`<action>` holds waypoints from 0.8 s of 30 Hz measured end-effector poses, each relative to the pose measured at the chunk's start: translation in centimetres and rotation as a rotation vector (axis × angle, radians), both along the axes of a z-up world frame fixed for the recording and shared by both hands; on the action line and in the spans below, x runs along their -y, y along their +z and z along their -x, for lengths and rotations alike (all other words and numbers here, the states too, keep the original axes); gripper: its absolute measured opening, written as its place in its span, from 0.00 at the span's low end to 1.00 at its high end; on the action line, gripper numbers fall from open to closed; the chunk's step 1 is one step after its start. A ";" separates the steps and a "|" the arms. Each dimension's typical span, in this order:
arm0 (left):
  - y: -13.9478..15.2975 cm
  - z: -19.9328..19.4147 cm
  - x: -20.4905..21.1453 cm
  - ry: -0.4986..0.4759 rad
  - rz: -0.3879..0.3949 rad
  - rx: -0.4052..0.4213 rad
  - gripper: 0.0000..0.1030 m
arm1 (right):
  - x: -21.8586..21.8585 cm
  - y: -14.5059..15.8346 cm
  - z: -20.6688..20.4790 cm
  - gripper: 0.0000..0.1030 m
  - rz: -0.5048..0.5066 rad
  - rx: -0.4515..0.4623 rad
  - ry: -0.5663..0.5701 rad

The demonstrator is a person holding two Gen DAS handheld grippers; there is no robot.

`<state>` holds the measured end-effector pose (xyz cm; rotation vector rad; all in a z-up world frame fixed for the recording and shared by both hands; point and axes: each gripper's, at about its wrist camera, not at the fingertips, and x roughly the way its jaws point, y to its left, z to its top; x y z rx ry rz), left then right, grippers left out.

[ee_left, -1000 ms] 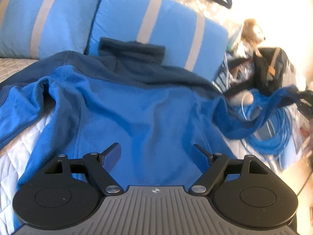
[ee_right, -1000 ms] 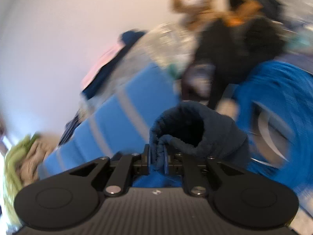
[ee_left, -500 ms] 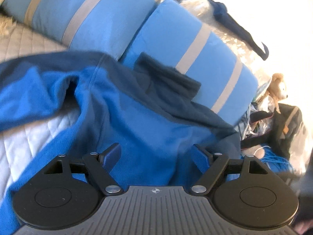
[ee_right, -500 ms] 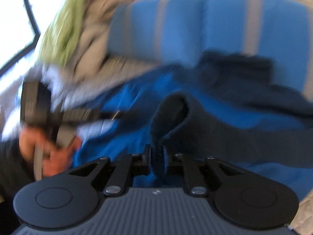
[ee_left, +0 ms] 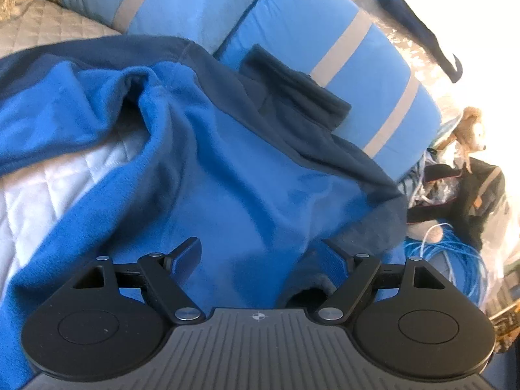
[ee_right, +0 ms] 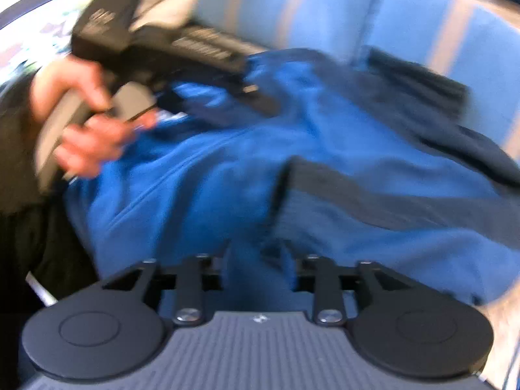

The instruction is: Fold clothes

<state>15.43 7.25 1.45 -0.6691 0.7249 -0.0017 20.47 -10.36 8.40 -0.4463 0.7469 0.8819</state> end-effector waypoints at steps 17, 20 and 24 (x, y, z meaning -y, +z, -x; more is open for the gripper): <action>-2.5 -0.9 -0.2 -0.035 0.201 -0.103 0.76 | -5.3 -5.4 2.8 0.13 0.283 0.367 -0.036; -2.6 -1.3 0.3 -0.055 0.206 -0.106 0.76 | -5.0 -5.8 3.2 0.12 0.316 0.363 -0.014; -2.4 -1.5 0.9 -0.073 0.195 -0.104 0.76 | -4.8 -5.8 3.4 0.31 0.349 0.372 -0.002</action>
